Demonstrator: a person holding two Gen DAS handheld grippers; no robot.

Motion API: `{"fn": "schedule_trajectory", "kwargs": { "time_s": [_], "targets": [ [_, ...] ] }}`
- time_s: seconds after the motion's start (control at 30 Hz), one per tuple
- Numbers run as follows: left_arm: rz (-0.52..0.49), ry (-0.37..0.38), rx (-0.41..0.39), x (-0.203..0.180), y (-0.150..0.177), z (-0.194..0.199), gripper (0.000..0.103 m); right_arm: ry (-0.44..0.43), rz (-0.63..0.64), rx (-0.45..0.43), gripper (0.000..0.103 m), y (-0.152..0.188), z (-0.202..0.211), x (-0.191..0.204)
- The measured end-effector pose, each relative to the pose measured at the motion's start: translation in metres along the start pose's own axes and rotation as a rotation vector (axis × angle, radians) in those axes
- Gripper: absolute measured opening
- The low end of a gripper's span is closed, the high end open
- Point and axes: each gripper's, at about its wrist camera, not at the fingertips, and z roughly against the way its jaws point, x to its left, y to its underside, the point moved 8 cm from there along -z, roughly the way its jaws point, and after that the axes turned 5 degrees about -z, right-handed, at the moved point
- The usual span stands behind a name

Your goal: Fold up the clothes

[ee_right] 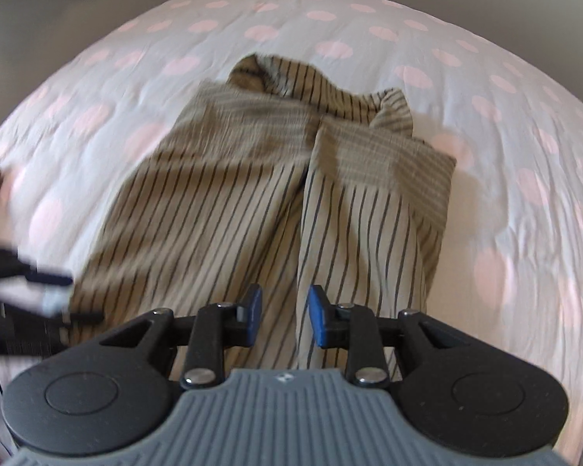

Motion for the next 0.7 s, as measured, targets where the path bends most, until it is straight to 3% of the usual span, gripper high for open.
{"fn": "schedule_trajectory", "kwargs": {
  "time_s": [0.2,0.4,0.43,0.5,0.6,0.7],
  "targets": [
    [-0.006,-0.003,-0.005,-0.001,0.003,0.006,0.051,0.100,-0.006,-0.032,0.030,0.054,-0.004,0.003],
    [-0.010,0.004,-0.007,-0.003,0.003,0.006,0.051,0.134,-0.040,-0.026,0.029,0.071,-0.020,-0.005],
    [-0.010,0.004,-0.006,-0.003,0.003,0.006,0.051,0.139,-0.037,-0.025,0.027,0.072,-0.022,-0.006],
    [-0.009,0.005,-0.006,-0.003,0.002,0.005,0.051,0.144,-0.031,-0.031,0.007,0.073,-0.022,-0.009],
    [-0.009,0.004,-0.002,-0.003,0.003,0.004,0.051,0.106,-0.059,-0.060,0.003,0.071,-0.011,-0.010],
    [-0.013,0.001,0.001,-0.003,0.003,0.002,0.051,0.014,-0.122,-0.094,0.003,0.064,0.006,-0.004]
  ]
}}
